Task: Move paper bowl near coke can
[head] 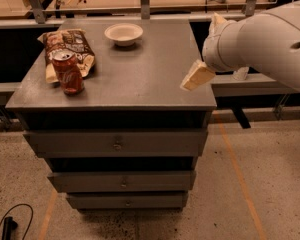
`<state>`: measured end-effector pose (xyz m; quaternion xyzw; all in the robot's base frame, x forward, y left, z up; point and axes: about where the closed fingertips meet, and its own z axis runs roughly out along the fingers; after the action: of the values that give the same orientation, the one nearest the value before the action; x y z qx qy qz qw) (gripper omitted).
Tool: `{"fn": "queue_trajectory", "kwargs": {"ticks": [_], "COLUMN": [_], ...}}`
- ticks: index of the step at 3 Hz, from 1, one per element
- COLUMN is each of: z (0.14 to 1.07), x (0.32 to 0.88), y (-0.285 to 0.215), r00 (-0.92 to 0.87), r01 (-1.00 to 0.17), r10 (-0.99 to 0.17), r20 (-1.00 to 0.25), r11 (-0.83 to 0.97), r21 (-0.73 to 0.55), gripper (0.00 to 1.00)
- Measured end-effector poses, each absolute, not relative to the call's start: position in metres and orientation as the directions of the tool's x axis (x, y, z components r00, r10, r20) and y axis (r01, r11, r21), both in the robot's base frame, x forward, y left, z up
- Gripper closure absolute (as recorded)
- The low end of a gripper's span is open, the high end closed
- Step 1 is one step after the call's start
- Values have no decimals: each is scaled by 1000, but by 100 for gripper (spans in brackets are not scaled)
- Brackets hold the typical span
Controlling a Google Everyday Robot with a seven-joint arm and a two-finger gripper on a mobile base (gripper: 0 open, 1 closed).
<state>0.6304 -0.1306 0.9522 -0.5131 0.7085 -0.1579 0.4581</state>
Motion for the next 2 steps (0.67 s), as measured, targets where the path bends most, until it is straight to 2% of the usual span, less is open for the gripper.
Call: {"fn": "queue_trajectory", "kwargs": {"ticks": [1,2], "z": [965,982], "x": [664,707], "y": [-117,-100], "r00": [75,239], "r01": [-527,-437], "r10": [-834,-822], "r20": [-547,-517], "r11": [433,385], "r21": [-731,-813], "gripper": [0,0]}}
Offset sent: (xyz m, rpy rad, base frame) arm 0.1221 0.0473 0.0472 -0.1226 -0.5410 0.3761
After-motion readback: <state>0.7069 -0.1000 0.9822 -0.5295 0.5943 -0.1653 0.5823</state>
